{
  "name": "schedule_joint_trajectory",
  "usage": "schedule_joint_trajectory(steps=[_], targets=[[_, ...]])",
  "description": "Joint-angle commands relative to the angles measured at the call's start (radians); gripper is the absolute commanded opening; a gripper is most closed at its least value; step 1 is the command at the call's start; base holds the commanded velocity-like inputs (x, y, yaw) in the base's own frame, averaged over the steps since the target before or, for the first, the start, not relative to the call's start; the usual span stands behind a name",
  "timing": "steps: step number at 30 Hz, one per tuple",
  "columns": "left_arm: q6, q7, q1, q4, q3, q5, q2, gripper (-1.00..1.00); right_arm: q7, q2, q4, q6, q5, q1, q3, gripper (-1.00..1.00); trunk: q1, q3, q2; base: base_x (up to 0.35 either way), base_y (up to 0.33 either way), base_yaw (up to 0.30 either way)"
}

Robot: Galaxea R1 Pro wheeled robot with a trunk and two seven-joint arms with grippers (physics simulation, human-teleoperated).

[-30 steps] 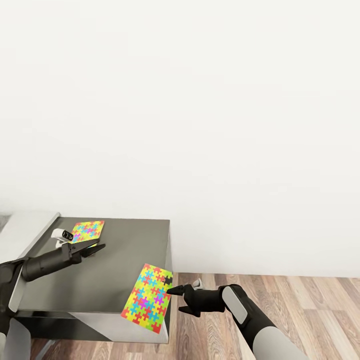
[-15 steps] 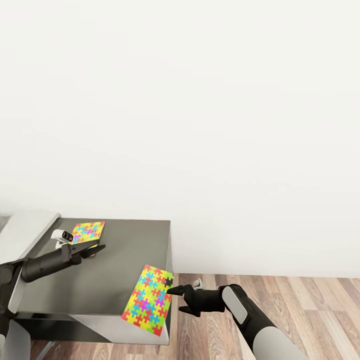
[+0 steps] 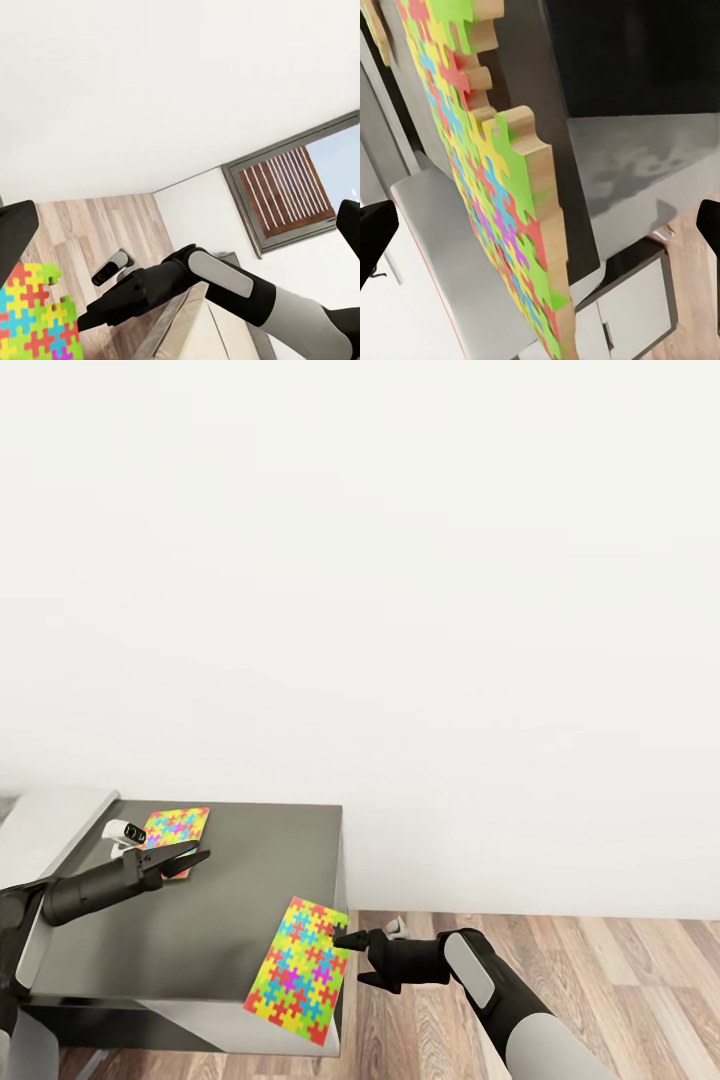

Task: Put all the toys in the child's room - the three board games (two on the bed and one on the table), the two jigsaw puzzles on the table, and the tennis ball on the table - inside the toy box on the table in the child's room.

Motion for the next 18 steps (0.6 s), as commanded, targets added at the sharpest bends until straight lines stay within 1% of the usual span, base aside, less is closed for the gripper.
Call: schedule_joint_trajectory(steps=[1, 14, 18], targets=[[0.011, -0.004, 0.0, 0.0, 0.0, -0.001, 0.0, 1.0, 0.006, 0.0, 0.0, 0.002, 0.006, -0.001, 0.0, 1.0, 0.0, -0.001, -0.001, 0.054, 0.002, 0.0], [0.011, -0.004, 0.004, -0.013, 0.0, -0.001, -0.001, 1.0, 0.005, 0.0, 0.0, 0.002, 0.007, -0.001, 0.0, 1.0, 0.0, -0.001, -0.001, 0.017, 0.002, 0.0], [0.011, -0.004, 0.005, -0.016, 0.0, -0.001, -0.001, 1.0, 0.005, 0.0, 0.0, 0.002, 0.007, -0.001, 0.0, 1.0, 0.0, -0.001, -0.001, 0.001, 0.071, 0.0]])
